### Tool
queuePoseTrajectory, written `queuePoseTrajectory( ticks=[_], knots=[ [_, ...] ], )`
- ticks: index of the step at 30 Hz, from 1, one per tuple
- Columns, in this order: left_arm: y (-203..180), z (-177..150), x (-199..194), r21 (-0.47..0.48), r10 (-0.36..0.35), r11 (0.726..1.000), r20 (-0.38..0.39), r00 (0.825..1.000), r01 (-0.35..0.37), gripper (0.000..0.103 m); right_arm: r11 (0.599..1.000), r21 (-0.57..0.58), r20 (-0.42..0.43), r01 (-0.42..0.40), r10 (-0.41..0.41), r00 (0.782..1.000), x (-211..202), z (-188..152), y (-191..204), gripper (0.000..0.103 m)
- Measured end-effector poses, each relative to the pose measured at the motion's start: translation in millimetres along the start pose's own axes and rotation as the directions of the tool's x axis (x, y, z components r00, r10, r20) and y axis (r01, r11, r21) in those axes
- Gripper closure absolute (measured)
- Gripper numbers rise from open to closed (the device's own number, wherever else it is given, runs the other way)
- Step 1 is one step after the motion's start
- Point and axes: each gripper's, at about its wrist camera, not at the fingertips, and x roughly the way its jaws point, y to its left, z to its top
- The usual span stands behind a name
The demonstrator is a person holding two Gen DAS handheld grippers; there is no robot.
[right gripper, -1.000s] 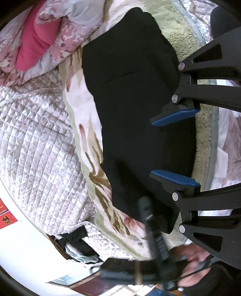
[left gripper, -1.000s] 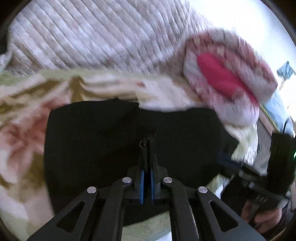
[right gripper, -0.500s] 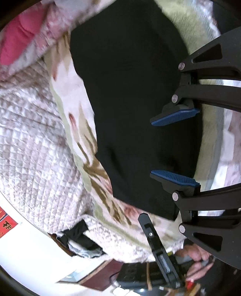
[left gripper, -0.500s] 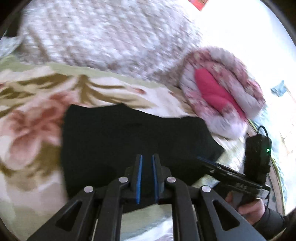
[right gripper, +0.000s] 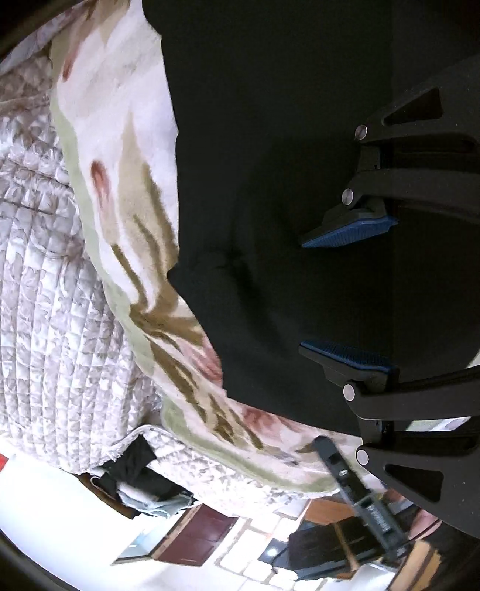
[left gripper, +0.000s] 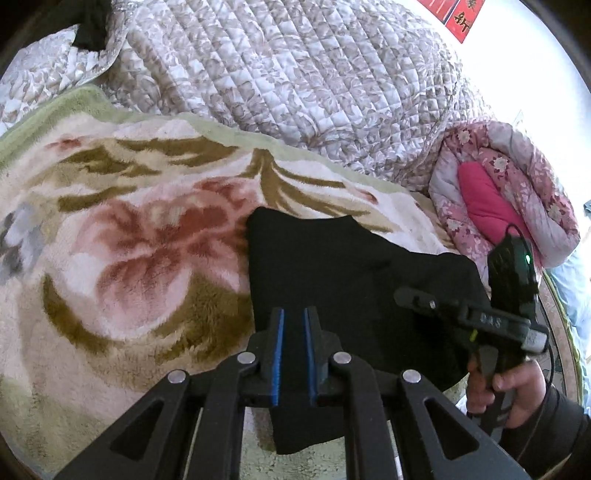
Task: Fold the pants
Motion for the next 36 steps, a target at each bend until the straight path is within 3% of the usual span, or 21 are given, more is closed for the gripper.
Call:
queuePoseTrajectory(
  ticks=[1, 2, 3, 5, 9, 12, 14, 17, 21, 24, 27, 30, 32, 36],
  knots=[
    [1, 0, 1, -0.003, 0.000, 1.000, -0.002, 1.000, 0.000, 0.091, 1.000, 0.010, -0.014, -0.021, 0.021, 1.000, 0, 0, 1, 0.054],
    [2, -1, 1, -0.005, 0.000, 1.000, -0.003, 1.000, 0.000, 0.091, 0.999, 0.014, -0.025, -0.034, 0.034, 0.999, 0, 0, 2, 0.065],
    [2, -1, 2, -0.006, -0.002, 1.000, -0.003, 1.000, 0.002, 0.091, 1.000, 0.017, -0.036, -0.026, 0.027, 0.999, 1, -2, 3, 0.086],
    [3, -1, 2, -0.004, -0.001, 1.000, -0.001, 1.000, 0.001, 0.091, 0.999, 0.028, -0.037, -0.014, 0.015, 0.999, -2, -4, 1, 0.100],
    [5, 0, 2, -0.007, 0.000, 1.000, -0.004, 1.000, 0.000, 0.091, 0.998, 0.048, 0.039, -0.051, 0.050, 0.998, -25, -6, 3, 0.100],
    [6, 1, -1, 0.001, 0.000, 1.000, 0.001, 1.000, 0.000, 0.091, 0.997, 0.076, 0.024, -0.005, 0.003, 1.000, -20, -10, -11, 0.100],
    [6, 1, 1, 0.001, 0.004, 1.000, -0.003, 1.000, -0.004, 0.091, 0.992, 0.127, 0.018, -0.007, 0.005, 1.000, -18, -12, -20, 0.100],
    [7, 1, 2, -0.001, 0.005, 1.000, -0.011, 1.000, -0.005, 0.091, 0.995, 0.100, 0.042, -0.007, 0.003, 0.999, -25, -11, -15, 0.100],
    [6, 1, 4, 0.009, 0.008, 1.000, -0.016, 1.000, -0.008, 0.091, 0.991, 0.135, 0.004, 0.003, -0.004, 1.000, -18, -11, -23, 0.100],
    [4, 4, 6, 0.018, 0.011, 1.000, -0.025, 1.000, -0.011, 0.091, 0.991, 0.122, 0.010, 0.050, -0.052, 0.999, -29, -12, -19, 0.084],
    [-3, 3, 3, 0.051, 0.000, 0.999, -0.024, 1.000, 0.001, 0.091, 0.994, 0.098, 0.023, 0.044, -0.047, 0.999, -46, -20, -12, 0.079],
    [-10, -6, 4, 0.063, -0.035, 0.997, -0.054, 0.998, 0.039, 0.091, 0.997, 0.068, -0.017, 0.044, -0.043, 0.999, -48, -39, -8, 0.069],
    [-18, -19, 9, 0.092, -0.048, 0.994, -0.088, 0.995, 0.056, 0.091, 0.998, 0.063, -0.010, 0.031, -0.031, 0.999, -52, -50, -9, 0.069],
    [-28, -33, 8, 0.125, -0.034, 0.991, -0.087, 0.996, 0.045, 0.084, 0.999, 0.054, -0.048, -0.001, 0.003, 0.999, -50, -56, -2, 0.060]
  ],
)
